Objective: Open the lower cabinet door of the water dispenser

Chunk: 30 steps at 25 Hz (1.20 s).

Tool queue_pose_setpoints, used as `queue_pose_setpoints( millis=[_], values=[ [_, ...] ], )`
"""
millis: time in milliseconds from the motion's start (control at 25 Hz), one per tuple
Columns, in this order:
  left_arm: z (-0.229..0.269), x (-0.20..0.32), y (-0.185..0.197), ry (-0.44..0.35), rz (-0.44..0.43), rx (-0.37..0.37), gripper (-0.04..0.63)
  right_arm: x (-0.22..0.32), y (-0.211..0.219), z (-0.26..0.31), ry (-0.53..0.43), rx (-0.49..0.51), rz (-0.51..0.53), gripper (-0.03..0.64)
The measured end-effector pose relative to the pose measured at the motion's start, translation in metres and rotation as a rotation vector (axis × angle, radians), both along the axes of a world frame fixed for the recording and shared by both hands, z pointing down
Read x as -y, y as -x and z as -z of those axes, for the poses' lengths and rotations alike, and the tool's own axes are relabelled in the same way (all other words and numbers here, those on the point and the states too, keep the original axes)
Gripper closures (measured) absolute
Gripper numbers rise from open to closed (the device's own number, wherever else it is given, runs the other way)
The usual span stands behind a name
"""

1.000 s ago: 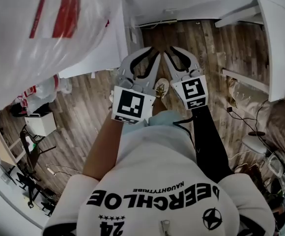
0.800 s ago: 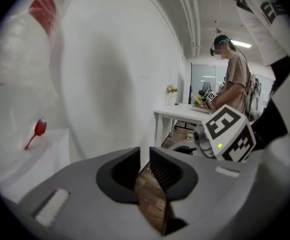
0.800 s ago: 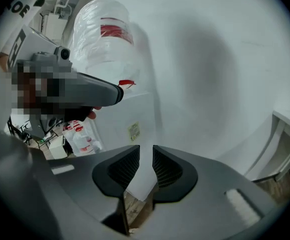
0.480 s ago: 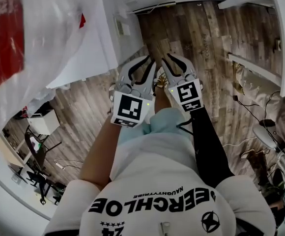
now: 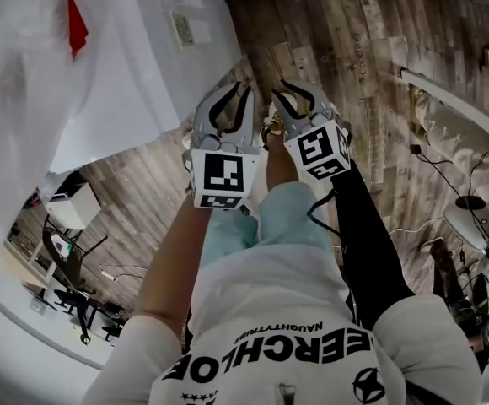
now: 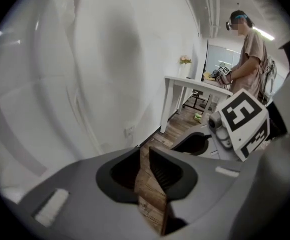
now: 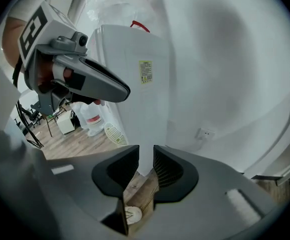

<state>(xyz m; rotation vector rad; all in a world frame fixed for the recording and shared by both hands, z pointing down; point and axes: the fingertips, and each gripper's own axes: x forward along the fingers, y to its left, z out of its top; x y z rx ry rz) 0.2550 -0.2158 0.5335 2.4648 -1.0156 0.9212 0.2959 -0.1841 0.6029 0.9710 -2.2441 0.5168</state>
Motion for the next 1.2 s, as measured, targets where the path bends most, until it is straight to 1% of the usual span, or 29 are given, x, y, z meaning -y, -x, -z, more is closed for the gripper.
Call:
queue_pose_setpoints(
  millis=[160, 360, 560, 800, 1040, 1200],
  values=[
    [-0.029, -0.006, 0.001, 0.024, -0.008, 0.017, 0.535, 0.002, 0.006, -0.024, -0.008, -0.012, 0.032, 0.534],
    [-0.064, -0.02, 0.005, 0.079, -0.02, 0.043, 0.535, 0.003, 0.018, -0.059, -0.001, -0.004, 0.061, 0.529],
    [-0.087, -0.032, 0.018, 0.113, -0.027, 0.061, 0.535, 0.004, 0.039, -0.086, -0.016, -0.01, 0.123, 0.523],
    [-0.115, -0.033, 0.033, 0.138, -0.01, 0.074, 0.535, 0.012, 0.045, -0.121, -0.03, -0.036, 0.167, 0.518],
    [-0.14, -0.037, 0.052, 0.18, 0.012, 0.07, 0.535, 0.018, 0.062, -0.149, -0.036, -0.067, 0.255, 0.502],
    [-0.152, -0.036, 0.061, 0.181, 0.018, 0.08, 0.535, 0.021, 0.073, -0.163, -0.04, -0.075, 0.274, 0.489]
  ],
)
